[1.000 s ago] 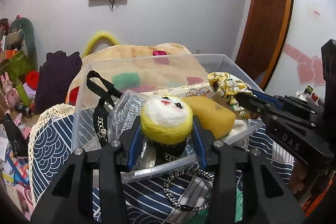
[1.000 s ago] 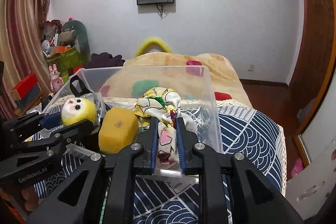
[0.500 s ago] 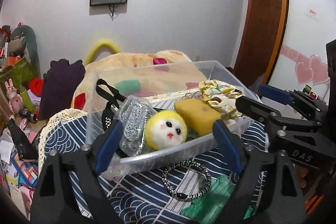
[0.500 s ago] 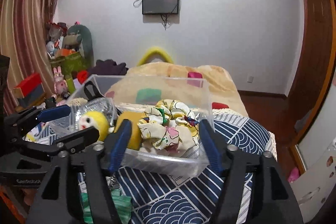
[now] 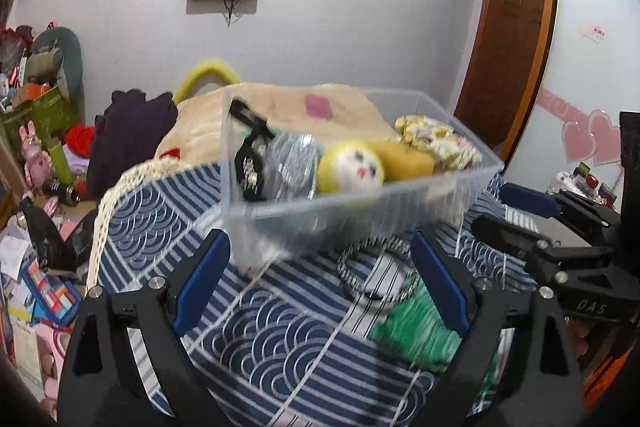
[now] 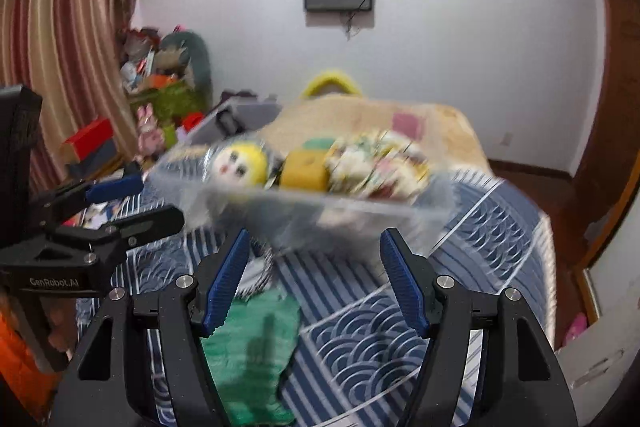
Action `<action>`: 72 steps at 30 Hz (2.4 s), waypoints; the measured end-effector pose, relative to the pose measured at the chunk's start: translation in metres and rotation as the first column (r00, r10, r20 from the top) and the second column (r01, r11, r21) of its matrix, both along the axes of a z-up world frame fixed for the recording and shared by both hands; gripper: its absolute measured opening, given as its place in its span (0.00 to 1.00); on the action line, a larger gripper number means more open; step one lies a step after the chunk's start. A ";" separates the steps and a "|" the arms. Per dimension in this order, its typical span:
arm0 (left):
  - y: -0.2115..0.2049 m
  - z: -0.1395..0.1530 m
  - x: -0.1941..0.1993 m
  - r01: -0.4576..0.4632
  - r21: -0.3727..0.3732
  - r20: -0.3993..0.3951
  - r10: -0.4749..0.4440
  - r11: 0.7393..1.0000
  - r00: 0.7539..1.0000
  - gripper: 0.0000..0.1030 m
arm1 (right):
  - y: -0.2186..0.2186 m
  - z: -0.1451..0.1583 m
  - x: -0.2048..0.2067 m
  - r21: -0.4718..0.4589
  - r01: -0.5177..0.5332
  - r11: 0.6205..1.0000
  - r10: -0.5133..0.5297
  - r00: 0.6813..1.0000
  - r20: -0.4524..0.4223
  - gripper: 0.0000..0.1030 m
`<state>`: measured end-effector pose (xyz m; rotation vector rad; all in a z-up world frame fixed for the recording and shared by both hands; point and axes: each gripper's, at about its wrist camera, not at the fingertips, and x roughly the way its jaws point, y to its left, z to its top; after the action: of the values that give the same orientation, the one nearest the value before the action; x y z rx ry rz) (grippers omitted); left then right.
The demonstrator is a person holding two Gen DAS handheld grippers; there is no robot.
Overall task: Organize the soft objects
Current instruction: 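Grasp the beaded bracelet with the right tool while the left tool grasps the green glove, then lower the green glove and beaded bracelet into the clear box with both tools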
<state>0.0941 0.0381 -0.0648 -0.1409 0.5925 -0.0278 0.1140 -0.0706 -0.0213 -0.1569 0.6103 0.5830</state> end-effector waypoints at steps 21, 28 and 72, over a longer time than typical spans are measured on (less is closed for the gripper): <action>-0.035 -0.041 -0.013 0.098 0.005 -0.117 -0.097 0.995 0.988 0.61 | 0.017 -0.029 0.009 -0.045 -0.041 0.998 0.037 0.995 -0.096 0.06; -0.068 -0.053 -0.006 0.152 -0.003 -0.176 -0.150 0.988 0.973 0.72 | -0.037 -0.025 -0.002 -0.005 0.083 0.997 -0.083 0.993 -0.085 0.06; -0.004 0.052 0.042 -0.081 0.036 0.185 0.073 0.996 0.980 0.16 | 0.008 0.043 0.029 0.059 0.104 0.993 -0.112 0.983 0.149 0.06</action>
<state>0.1358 0.0343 -0.0123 -0.1178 0.4027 0.0468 0.1425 -0.0627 0.0214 -0.1182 0.4530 0.4762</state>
